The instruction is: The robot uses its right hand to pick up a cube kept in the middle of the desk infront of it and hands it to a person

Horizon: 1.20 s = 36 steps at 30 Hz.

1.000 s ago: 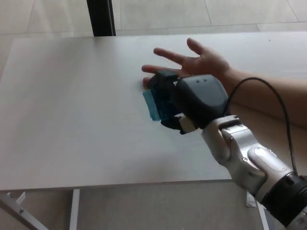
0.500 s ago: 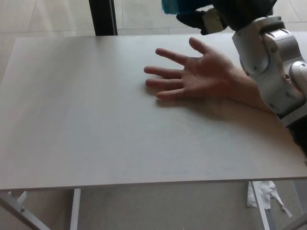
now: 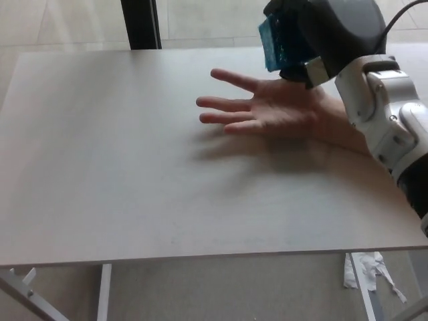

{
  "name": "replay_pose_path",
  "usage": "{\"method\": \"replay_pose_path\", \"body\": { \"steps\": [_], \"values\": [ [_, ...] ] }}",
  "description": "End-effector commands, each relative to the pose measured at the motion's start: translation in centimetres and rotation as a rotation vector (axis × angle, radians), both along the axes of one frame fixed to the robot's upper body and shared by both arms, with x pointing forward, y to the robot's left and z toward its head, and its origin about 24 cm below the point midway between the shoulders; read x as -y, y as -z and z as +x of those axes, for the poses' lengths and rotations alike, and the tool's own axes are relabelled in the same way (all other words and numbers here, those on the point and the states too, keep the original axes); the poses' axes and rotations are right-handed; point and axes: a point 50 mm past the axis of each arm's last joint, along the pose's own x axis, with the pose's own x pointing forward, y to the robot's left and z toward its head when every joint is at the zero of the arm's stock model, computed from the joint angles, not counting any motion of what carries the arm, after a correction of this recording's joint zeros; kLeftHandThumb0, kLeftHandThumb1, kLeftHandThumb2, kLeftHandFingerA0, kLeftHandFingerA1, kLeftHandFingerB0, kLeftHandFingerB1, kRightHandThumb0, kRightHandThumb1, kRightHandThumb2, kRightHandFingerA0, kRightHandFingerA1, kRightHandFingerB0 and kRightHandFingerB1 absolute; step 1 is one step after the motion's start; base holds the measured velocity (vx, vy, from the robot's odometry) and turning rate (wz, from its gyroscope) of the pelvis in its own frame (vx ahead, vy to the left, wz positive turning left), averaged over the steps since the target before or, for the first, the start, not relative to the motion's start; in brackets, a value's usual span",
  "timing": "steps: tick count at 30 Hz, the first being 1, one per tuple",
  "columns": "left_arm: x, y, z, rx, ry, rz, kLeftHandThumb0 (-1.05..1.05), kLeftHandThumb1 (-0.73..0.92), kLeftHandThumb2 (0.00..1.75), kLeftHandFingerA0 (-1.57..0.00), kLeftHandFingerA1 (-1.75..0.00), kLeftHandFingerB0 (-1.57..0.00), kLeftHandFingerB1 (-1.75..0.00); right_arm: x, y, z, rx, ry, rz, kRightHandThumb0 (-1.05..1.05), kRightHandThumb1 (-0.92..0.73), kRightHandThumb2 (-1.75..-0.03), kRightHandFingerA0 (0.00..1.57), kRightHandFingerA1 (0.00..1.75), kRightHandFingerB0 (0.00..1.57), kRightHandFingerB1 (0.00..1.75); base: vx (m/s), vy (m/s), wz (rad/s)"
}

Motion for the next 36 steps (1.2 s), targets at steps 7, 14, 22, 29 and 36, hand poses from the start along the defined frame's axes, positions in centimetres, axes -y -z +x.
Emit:
{"method": "replay_pose_path", "body": {
  "steps": [7, 14, 22, 29, 36],
  "values": [
    [0.4, 0.2, 0.1, 0.035, -0.001, 0.006, -0.75, 0.52, 1.03, -0.71, -0.98, -0.44, -0.83, -1.0, 3.5, -0.2, -0.056, 0.060, -0.047, -0.35, -0.55, -0.56, 0.89, 1.67, 0.88, 0.59, 0.00, 0.000, 0.00],
    [0.2, 0.1, 0.0, 0.038, -0.001, -0.003, -0.78, 0.72, 0.65, -0.60, -1.07, -0.41, -0.97, -0.9, 5.8, -0.6, -0.167, 0.080, -0.133, -0.34, -0.53, -0.56, 0.91, 1.62, 0.90, 0.56, 0.00, 0.000, 0.00],
    [0.3, 0.1, -0.1, 0.033, 0.009, 0.007, -0.75, 0.73, 0.65, -0.59, -1.05, -0.41, -0.95, 0.3, 5.8, -0.1, -0.315, 0.183, -0.353, -0.53, -0.44, -0.83, 0.54, 0.76, 0.42, 0.51, 0.00, 0.000, 0.00],
    [0.2, 0.2, -0.1, 0.009, 0.009, 0.012, -0.75, 0.74, 0.65, -0.57, -1.03, -0.39, -0.94, 0.4, 4.1, 0.6, -0.472, 0.206, -0.371, -1.00, -0.58, -0.95, 0.00, 0.19, 0.00, 0.07, 0.00, 0.000, 0.00],
    [0.3, 0.3, -0.4, -0.017, 0.017, 0.026, -0.76, 0.74, 0.66, -0.59, -1.06, -0.41, -0.95, 0.8, -0.1, 0.4, -0.510, 0.120, -0.212, -0.98, -0.59, -0.95, 0.00, 0.21, 0.00, 0.00, 0.00, 0.000, 0.00]
  ]
}}
